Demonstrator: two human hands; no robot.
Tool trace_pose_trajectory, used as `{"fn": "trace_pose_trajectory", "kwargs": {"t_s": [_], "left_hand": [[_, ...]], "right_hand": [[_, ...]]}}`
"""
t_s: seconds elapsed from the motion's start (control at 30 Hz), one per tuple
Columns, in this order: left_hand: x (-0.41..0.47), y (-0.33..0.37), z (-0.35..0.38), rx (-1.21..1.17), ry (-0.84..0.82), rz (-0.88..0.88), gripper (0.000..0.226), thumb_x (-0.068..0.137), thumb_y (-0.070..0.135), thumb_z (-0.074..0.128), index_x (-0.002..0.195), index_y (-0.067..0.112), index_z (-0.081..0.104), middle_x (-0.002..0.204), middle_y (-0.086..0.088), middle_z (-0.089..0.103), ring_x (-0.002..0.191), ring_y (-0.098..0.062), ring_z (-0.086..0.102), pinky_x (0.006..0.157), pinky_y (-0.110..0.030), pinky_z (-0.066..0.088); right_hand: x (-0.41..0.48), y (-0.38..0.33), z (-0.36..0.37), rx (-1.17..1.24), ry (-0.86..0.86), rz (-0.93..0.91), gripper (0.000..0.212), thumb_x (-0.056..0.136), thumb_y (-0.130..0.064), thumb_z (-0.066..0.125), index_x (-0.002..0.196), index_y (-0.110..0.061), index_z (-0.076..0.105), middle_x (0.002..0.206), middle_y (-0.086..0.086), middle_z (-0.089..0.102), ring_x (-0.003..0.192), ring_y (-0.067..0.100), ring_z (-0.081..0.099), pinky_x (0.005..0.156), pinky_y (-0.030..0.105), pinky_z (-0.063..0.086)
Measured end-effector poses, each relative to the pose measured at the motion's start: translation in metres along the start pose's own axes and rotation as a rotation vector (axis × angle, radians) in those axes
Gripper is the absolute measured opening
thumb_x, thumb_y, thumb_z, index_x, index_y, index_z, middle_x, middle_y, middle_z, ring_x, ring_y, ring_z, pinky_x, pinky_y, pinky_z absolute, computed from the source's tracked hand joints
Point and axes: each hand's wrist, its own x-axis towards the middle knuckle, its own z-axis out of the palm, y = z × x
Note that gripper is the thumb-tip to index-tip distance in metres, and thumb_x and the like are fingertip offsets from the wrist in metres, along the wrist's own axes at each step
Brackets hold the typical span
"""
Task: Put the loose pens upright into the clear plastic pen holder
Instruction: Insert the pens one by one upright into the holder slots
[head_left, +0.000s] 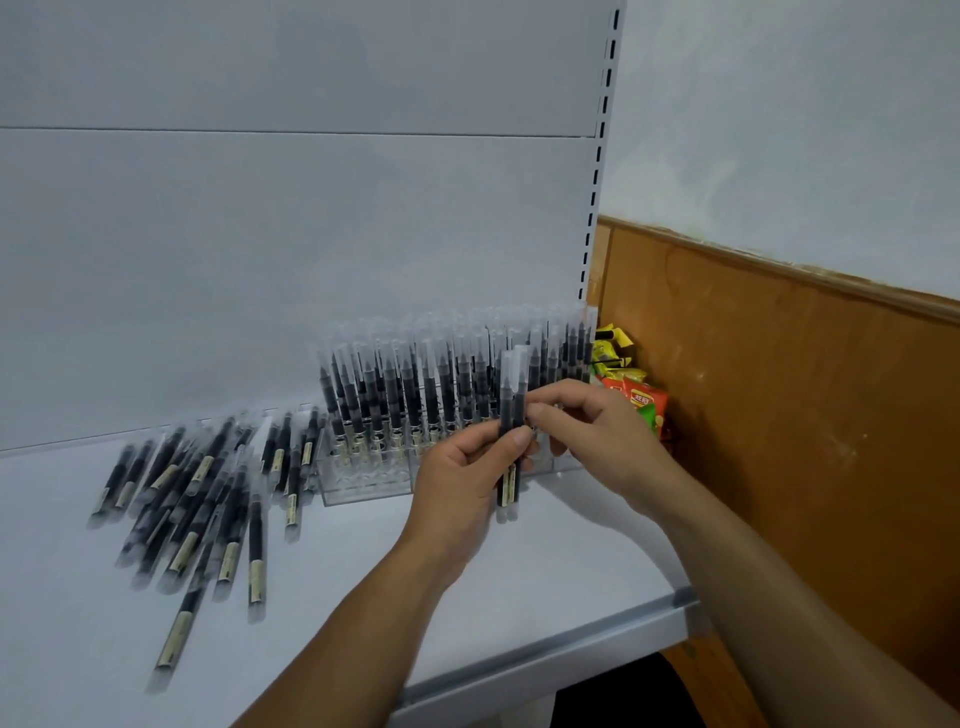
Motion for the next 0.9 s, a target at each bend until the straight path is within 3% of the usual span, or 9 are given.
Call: {"fn": "trace_pose_trajectory", "kwargs": {"t_s": [0.13, 0.27, 0.33, 0.43, 0.5, 0.67, 0.8, 0.9], "left_hand": [[0.001, -0.001, -0.001, 0.015, 0.008, -0.001, 0.022, 0.080, 0.022, 0.072, 0.099, 0.012, 0.077, 0.090, -0.010, 0.073, 0.084, -0.018, 0.066, 0.075, -0.026, 0.055], [0.000, -0.002, 0.000, 0.048, 0.044, -0.009, 0.025, 0.075, 0.030, 0.075, 0.097, 0.018, 0.078, 0.088, -0.008, 0.074, 0.081, -0.017, 0.065, 0.087, -0.045, 0.051], [0.000, -0.001, 0.000, 0.032, 0.063, -0.018, 0.028, 0.071, 0.032, 0.076, 0.096, 0.019, 0.078, 0.091, -0.007, 0.075, 0.081, -0.014, 0.067, 0.089, -0.044, 0.051], [-0.001, 0.000, 0.002, 0.019, 0.058, -0.036, 0.028, 0.068, 0.033, 0.076, 0.094, 0.022, 0.079, 0.094, -0.007, 0.076, 0.082, -0.013, 0.068, 0.087, -0.040, 0.055], [-0.002, 0.002, 0.003, 0.016, 0.051, -0.035, 0.024, 0.069, 0.031, 0.075, 0.092, 0.023, 0.079, 0.092, -0.006, 0.076, 0.081, -0.012, 0.067, 0.082, -0.034, 0.056], [-0.002, 0.003, 0.003, 0.013, 0.058, -0.030, 0.019, 0.072, 0.028, 0.073, 0.089, 0.023, 0.080, 0.090, -0.006, 0.076, 0.079, -0.012, 0.066, 0.072, -0.023, 0.055], [-0.003, 0.003, 0.004, 0.000, 0.058, -0.029, 0.018, 0.071, 0.027, 0.073, 0.086, 0.023, 0.080, 0.087, -0.005, 0.076, 0.076, -0.010, 0.066, 0.068, -0.020, 0.054], [-0.003, 0.003, 0.004, 0.002, 0.061, -0.028, 0.018, 0.071, 0.029, 0.073, 0.087, 0.024, 0.080, 0.087, -0.005, 0.076, 0.075, -0.010, 0.065, 0.071, -0.022, 0.055]], "right_hand": [[-0.001, -0.003, 0.001, 0.029, -0.018, -0.007, 0.007, 0.088, -0.019, 0.070, 0.092, -0.015, 0.073, 0.083, -0.005, 0.067, 0.072, 0.010, 0.059, 0.066, 0.023, 0.051], [0.005, -0.008, -0.011, 0.103, 0.089, -0.028, 0.006, 0.090, -0.018, 0.067, 0.088, -0.012, 0.069, 0.067, -0.010, 0.063, 0.056, 0.002, 0.054, 0.053, 0.016, 0.046], [0.013, -0.012, -0.025, 0.171, 0.259, -0.019, 0.005, 0.092, -0.017, 0.065, 0.088, -0.015, 0.068, 0.065, -0.010, 0.064, 0.052, 0.000, 0.053, 0.048, 0.014, 0.043], [0.027, -0.010, -0.040, 0.079, 0.429, -0.041, 0.004, 0.093, -0.022, 0.064, 0.091, -0.019, 0.066, 0.079, -0.002, 0.066, 0.061, 0.004, 0.055, 0.055, 0.022, 0.046], [0.035, -0.005, -0.043, -0.039, 0.455, -0.069, 0.004, 0.094, -0.024, 0.064, 0.094, -0.020, 0.065, 0.084, -0.003, 0.065, 0.070, 0.009, 0.056, 0.061, 0.027, 0.046], [0.042, 0.008, -0.039, -0.272, 0.440, -0.086, 0.003, 0.093, -0.032, 0.064, 0.094, -0.028, 0.064, 0.083, -0.017, 0.063, 0.076, 0.003, 0.060, 0.063, 0.021, 0.043], [0.046, 0.010, -0.039, -0.309, 0.469, -0.091, 0.004, 0.092, -0.035, 0.065, 0.092, -0.031, 0.062, 0.079, -0.019, 0.062, 0.073, -0.001, 0.058, 0.059, 0.017, 0.039], [0.047, 0.013, -0.041, -0.282, 0.467, -0.048, 0.007, 0.092, -0.033, 0.065, 0.092, -0.027, 0.063, 0.080, -0.015, 0.063, 0.074, 0.003, 0.059, 0.062, 0.022, 0.044]]}}
